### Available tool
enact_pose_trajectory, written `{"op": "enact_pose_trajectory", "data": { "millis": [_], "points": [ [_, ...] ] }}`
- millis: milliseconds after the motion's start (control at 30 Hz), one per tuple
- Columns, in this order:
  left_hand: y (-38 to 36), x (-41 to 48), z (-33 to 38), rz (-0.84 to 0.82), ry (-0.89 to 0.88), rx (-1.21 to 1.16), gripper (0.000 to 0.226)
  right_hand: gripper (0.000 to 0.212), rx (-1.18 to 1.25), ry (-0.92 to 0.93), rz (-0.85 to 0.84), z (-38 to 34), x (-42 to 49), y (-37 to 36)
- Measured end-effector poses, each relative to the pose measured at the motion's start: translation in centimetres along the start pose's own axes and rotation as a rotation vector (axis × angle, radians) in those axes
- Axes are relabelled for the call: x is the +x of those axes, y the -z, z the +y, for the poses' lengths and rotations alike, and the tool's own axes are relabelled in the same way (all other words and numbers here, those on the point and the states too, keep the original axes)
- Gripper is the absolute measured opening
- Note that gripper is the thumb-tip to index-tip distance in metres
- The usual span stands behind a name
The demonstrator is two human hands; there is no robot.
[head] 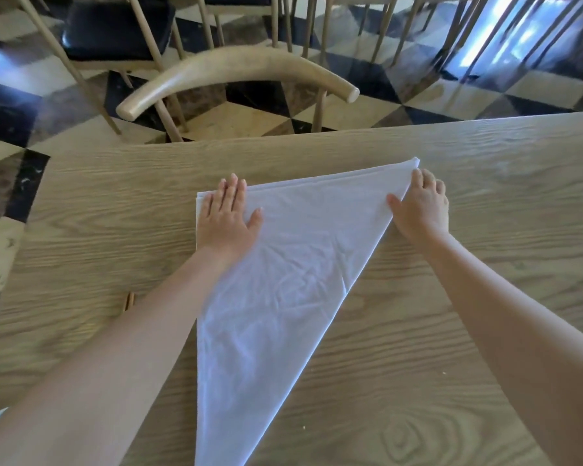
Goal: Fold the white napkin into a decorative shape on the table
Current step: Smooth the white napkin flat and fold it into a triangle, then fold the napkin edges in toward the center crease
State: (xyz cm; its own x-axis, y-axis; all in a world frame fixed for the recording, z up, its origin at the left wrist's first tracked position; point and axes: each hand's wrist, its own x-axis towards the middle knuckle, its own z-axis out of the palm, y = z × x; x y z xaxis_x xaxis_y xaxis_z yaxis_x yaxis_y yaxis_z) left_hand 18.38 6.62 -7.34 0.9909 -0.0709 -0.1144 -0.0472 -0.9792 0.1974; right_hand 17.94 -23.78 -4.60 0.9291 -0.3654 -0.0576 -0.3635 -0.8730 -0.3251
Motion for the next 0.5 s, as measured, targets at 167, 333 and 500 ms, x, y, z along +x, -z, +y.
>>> {"op": "enact_pose_trajectory", "data": {
  "millis": [167, 333, 500],
  "points": [
    [0.5, -0.8, 4.7, 0.073, -0.357, -0.073, 0.061, 0.043, 0.553, -0.228, 0.123, -2.0, 0.4, 0.2],
    [-0.8, -0.1, 8.0, -0.117, -0.428, 0.053, 0.055, 0.013, 0.989, -0.444, 0.004, -4.1, 1.1, 0.9],
    [3.8, -0.2, 7.7, -0.343, -0.149, -0.944, 0.056, 0.012, 0.697, 0.036, 0.065, -9.5, -1.8, 1.3]
  ]
}}
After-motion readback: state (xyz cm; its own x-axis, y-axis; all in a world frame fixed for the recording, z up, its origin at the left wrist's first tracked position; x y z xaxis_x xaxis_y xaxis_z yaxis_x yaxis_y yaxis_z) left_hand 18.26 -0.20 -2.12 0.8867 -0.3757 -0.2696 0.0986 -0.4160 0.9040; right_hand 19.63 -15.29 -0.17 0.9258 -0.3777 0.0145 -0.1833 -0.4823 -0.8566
